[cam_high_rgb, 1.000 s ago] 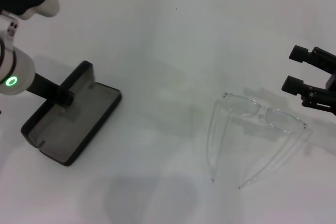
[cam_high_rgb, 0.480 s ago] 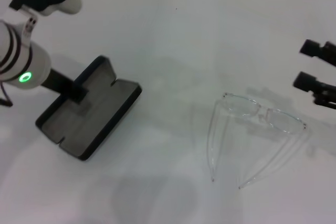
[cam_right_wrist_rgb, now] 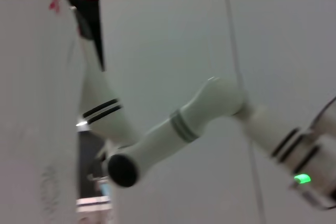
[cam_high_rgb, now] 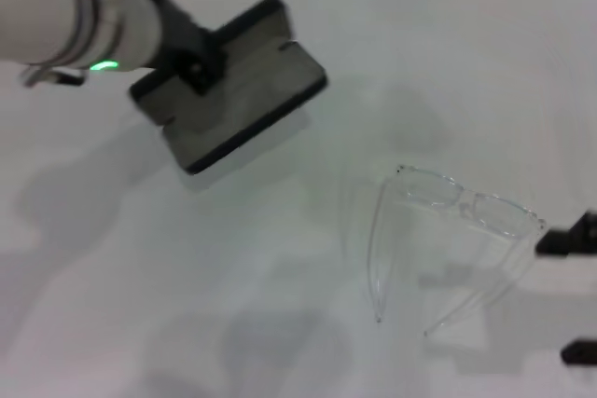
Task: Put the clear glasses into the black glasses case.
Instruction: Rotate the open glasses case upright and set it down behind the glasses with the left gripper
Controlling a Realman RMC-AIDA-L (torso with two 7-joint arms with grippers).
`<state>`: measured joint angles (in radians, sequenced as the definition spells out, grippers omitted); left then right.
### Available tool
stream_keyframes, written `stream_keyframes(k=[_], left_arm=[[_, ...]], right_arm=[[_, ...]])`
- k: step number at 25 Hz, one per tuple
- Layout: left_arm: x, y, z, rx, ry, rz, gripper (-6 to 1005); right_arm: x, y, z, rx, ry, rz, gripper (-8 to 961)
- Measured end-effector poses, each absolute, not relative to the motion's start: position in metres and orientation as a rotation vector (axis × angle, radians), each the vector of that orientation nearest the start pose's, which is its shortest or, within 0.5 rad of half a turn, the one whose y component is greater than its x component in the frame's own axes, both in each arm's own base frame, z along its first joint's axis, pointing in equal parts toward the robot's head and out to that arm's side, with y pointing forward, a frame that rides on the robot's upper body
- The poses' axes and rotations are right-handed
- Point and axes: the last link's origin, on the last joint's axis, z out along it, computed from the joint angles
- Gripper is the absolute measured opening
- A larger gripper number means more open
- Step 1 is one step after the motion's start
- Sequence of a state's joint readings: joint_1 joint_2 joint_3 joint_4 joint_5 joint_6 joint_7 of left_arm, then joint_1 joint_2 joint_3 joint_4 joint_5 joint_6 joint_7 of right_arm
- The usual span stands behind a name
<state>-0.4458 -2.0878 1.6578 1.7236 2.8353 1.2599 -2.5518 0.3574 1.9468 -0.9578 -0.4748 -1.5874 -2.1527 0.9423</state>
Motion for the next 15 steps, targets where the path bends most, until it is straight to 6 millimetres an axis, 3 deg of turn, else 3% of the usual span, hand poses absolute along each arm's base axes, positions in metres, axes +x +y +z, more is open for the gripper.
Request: stream_keyframes(k=[2,5,9,15], left_arm=[[-0.125,0.358,0.008,-2.376,-0.229,0.38,190],[-0.108,0.362,-0.023,-2.433,0.031,0.408,190],[-0.099,0.359,-0.045,-2.467,0.183,0.434,203],[-0.1,0.36,-0.069,-2.504,0.307,0.513,222]], right_arm=[[0.263,0.22,0.04,-2.86,0.034,1.414,773],[0.263,0.218,0.038,-2.86,0.047,1.417,711],[0.264,0.218,0.038,-2.841,0.053,1.419,653],[0.267,0.22,0.04,-2.814,0.066,1.398,658]])
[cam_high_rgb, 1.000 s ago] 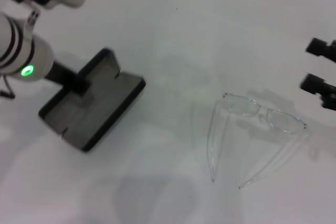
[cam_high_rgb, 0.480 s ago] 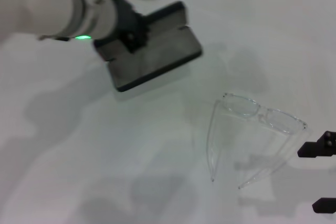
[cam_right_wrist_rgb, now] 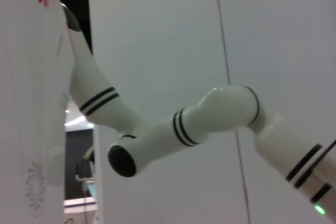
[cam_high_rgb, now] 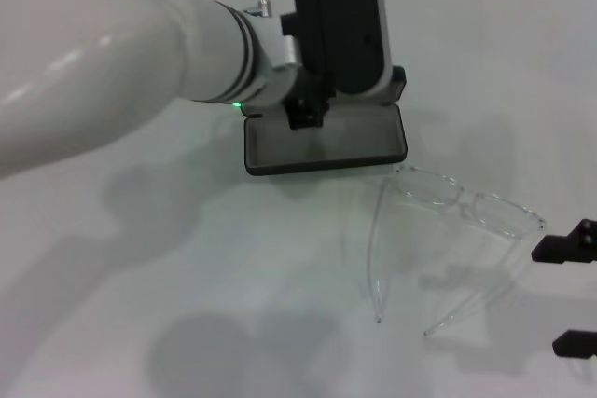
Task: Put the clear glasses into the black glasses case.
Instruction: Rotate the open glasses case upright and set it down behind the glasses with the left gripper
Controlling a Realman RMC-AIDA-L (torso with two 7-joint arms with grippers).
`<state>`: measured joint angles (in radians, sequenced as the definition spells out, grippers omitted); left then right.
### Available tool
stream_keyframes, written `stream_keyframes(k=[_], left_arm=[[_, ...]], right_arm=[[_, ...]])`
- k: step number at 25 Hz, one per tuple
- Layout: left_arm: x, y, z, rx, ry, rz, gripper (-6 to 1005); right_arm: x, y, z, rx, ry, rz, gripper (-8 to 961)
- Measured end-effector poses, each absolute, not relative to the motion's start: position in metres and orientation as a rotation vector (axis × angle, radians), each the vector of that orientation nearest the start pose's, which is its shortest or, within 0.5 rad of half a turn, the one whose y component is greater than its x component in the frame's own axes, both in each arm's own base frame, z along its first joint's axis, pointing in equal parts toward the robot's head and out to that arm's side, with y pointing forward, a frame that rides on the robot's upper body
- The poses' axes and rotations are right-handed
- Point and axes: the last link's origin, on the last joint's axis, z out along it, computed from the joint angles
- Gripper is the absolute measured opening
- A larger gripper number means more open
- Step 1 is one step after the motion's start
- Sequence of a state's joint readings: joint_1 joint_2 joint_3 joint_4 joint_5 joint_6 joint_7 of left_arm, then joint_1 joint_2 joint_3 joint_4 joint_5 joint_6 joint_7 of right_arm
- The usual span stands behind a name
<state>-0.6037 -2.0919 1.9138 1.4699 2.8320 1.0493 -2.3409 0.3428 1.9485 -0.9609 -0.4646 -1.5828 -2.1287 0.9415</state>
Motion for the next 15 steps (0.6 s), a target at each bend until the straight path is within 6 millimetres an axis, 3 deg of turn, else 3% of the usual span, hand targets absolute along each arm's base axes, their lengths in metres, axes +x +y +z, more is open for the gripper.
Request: stream_keyframes(k=[15], left_arm=[[-0.103,0.357,-0.099,-2.52,0.461,0.555,271]], right_arm=[[0.27,0.223,0.04,-2.77,0.108,1.392,657]])
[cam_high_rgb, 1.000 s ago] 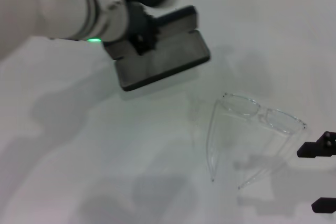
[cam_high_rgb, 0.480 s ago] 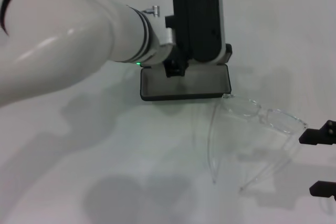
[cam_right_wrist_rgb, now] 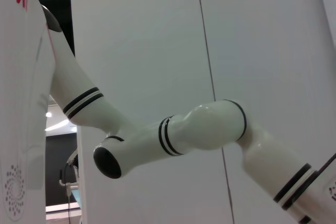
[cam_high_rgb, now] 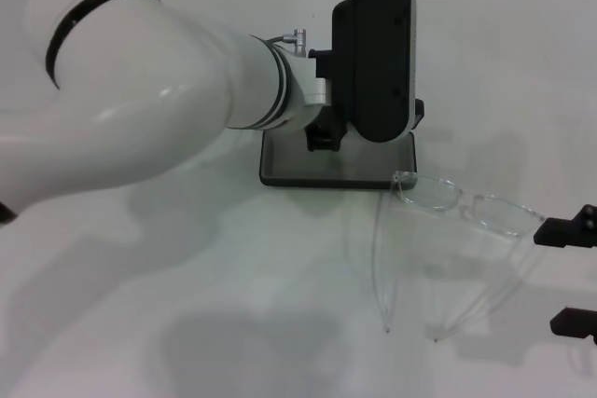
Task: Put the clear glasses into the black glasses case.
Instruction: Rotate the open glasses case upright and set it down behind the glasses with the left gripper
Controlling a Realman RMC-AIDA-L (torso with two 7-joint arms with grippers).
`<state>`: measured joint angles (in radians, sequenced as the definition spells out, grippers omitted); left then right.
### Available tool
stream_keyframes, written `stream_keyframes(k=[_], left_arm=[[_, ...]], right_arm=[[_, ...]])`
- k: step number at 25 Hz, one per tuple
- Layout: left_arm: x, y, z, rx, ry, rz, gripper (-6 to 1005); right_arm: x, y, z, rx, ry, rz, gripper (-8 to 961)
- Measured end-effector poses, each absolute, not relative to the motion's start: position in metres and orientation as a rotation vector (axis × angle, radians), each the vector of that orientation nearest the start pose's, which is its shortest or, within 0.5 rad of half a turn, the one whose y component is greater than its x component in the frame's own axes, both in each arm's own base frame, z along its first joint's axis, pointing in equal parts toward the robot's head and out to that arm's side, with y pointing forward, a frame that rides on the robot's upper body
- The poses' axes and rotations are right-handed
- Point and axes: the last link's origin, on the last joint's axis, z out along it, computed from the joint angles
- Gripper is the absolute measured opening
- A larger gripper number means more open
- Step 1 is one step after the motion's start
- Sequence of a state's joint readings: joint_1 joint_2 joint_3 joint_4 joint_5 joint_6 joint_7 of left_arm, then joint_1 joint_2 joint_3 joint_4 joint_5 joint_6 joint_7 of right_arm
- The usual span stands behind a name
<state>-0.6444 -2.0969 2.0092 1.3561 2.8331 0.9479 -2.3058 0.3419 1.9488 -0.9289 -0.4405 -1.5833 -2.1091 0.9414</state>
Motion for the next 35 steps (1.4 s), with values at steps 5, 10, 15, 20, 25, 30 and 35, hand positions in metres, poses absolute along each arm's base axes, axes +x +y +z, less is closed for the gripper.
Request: stream_keyframes(k=[5,10,15,20,25,30,35], left_arm=[[-0.105,0.358,-0.101,-2.521,0.457,0.562,287],[-0.109,0.361,-0.101,-2.52,0.448,0.579,303],[-0.11,0.362,-0.099,-2.517,0.438,0.582,319],[-0.112,0.362,-0.099,-2.519,0.423,0.584,335],[-0.116,0.363,-0.099,-2.521,0.414,0.597,351],[-0.114,0.36,-0.098,-2.532,0.404,0.612,391],[-0.1,0.353,-0.089,-2.535,0.415,0.579,498]], right_arm=[[0.271,0.223,0.041,-2.758,0.111,1.392,657],[0.271,0.223,0.04,-2.758,0.114,1.39,653],[0.272,0.223,0.039,-2.758,0.124,1.377,649],[0.272,0.223,0.039,-2.76,0.124,1.377,646],[0.272,0.223,0.039,-2.758,0.123,1.378,642],[0.271,0.224,0.039,-2.757,0.122,1.377,638],[0.275,0.228,0.038,-2.753,0.152,1.329,634]])
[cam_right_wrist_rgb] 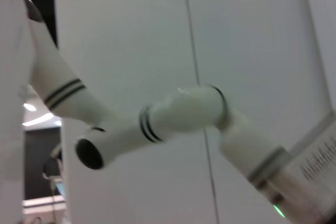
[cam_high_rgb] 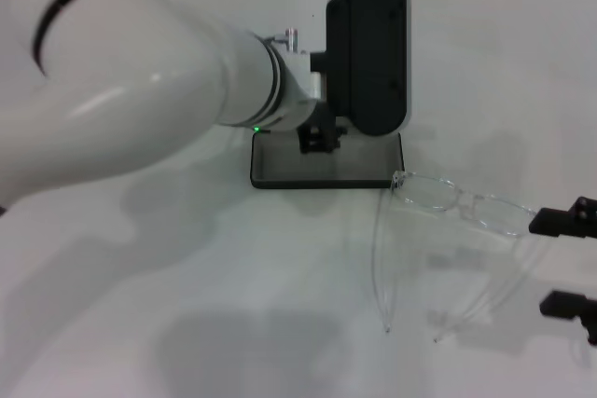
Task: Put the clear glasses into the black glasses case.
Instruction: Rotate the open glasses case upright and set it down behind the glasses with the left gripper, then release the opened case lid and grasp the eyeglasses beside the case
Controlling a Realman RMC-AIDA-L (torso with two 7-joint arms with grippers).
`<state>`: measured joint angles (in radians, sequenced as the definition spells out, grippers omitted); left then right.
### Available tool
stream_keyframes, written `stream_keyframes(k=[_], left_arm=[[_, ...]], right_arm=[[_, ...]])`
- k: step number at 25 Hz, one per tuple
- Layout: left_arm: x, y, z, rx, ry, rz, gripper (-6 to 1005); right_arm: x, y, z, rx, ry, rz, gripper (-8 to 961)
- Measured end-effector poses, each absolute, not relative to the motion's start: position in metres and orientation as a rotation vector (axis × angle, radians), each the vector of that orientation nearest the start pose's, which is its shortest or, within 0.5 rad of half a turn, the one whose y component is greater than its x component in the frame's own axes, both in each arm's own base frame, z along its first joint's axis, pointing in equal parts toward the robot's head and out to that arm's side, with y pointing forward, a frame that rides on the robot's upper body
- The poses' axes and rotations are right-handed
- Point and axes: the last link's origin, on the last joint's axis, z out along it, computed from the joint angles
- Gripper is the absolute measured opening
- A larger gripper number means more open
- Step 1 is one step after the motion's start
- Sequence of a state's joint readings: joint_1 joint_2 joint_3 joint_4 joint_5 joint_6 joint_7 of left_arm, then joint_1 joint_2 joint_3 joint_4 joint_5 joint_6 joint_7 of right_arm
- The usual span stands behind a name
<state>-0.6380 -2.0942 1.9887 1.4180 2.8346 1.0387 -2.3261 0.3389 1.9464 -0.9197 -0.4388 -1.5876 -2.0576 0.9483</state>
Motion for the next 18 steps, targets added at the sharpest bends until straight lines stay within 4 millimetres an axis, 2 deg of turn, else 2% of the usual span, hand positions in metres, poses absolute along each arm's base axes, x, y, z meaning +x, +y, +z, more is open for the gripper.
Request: stream_keyframes(k=[6,9,11,12,14,16,18], left_arm=[[-0.07,0.338,-0.061,-2.505,0.415,0.428,492],[-0.053,0.324,-0.045,-2.474,0.417,0.279,490],[-0.049,0.321,-0.04,-2.469,0.407,0.23,488],[-0.038,0.315,-0.026,-2.465,0.344,0.048,488],[-0.031,0.314,-0.014,-2.466,0.275,-0.113,486],[-0.032,0.316,0.0,-2.467,0.216,-0.267,485],[-0.041,0.322,0.01,-2.459,0.163,-0.358,483]], right_arm=[[0.29,0.241,0.056,-2.654,0.278,1.235,629],[0.291,0.248,0.071,-2.625,0.309,1.221,627],[0.287,0.255,0.082,-2.655,0.353,1.18,625],[0.285,0.257,0.085,-2.672,0.367,1.16,625],[0.279,0.262,0.092,-2.704,0.368,1.118,623],[0.271,0.268,0.098,-2.728,0.364,1.065,621],[0.262,0.276,0.102,-2.768,0.391,0.978,620]])
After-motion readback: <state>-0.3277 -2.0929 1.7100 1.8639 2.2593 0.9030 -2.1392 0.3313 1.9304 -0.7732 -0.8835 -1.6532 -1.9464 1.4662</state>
